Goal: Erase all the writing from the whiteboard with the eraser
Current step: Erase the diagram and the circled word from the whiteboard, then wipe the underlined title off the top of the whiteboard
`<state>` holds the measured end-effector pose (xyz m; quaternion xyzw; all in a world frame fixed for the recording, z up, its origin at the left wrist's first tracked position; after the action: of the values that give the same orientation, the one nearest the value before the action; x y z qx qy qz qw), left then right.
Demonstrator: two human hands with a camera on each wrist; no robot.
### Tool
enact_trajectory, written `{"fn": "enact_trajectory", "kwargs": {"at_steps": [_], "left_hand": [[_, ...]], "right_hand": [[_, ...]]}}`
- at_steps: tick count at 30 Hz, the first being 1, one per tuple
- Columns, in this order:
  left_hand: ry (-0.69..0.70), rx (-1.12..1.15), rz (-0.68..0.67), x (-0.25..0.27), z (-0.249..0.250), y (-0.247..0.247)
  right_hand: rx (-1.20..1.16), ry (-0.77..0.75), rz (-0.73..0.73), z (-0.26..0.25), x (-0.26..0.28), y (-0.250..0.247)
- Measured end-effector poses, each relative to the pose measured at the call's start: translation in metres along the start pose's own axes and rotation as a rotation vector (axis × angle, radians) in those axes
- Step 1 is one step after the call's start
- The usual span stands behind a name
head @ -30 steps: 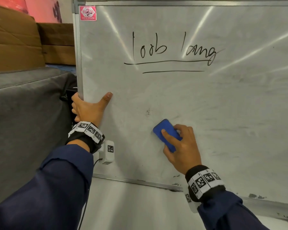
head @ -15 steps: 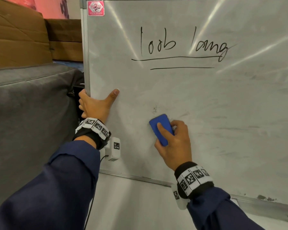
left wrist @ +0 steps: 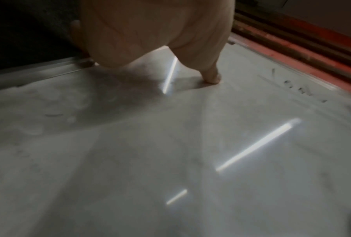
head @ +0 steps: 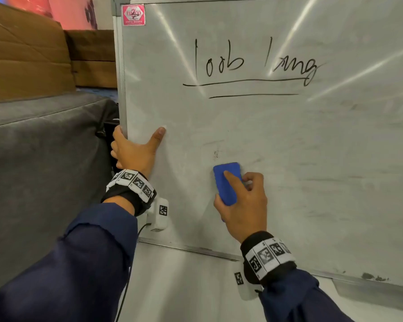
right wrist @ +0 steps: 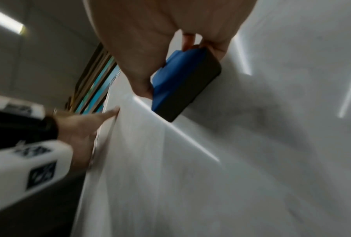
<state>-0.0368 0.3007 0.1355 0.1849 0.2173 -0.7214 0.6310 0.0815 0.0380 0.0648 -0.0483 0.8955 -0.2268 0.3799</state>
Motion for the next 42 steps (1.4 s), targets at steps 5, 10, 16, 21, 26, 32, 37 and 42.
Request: {"fn": "enact_trajectory", "kwargs": {"at_steps": [5,10,16,21,26,32,37,42], "left_hand": [[-0.029,-0.105,0.03,0.016,0.016,0.0],[0.349,-0.181,0.084,0.061,0.07,0.012],[0.309,0.193,-0.217,0.09,0.111,0.041],[0.059,0.374,-0.199,0.08,0.111,0.051],[0.019,0.464,-0.225,0.067,0.109,0.055],[0.162,0.289,-0.21,0.045,0.123,0.051],[0.383,0.111,-0.07,0.027,0.136,0.044],[0.439,0.051,-0.005,0.011,0.139,0.04]], "right_hand": [[-0.03,0.089,0.037,-0.011,-0.019,-0.022],[-0.083,0.052,0.023,-0.03,-0.035,-0.025],[-0.193,-0.057,0.066,-0.075,-0.061,-0.02],[-0.22,-0.091,0.074,-0.09,-0.071,-0.009],[-0.358,-0.209,-0.045,-0.092,-0.065,-0.015],[-0.437,-0.285,-0.263,-0.084,-0.087,-0.038],[-0.256,-0.358,-0.028,-0.091,-0.137,-0.092],[0.047,-0.325,0.27,-0.092,-0.209,-0.162]]}}
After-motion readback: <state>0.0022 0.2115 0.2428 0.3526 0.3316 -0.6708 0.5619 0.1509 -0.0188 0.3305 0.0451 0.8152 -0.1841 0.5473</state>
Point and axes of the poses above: each hand's wrist, its own x-axis away from the middle knuckle, its own y-axis out of the palm, z = x × y, the point moved 5 cm from there along -x, towards the middle knuckle, and after that the axes turned 12 degrees about y, right-handed, at the moved point
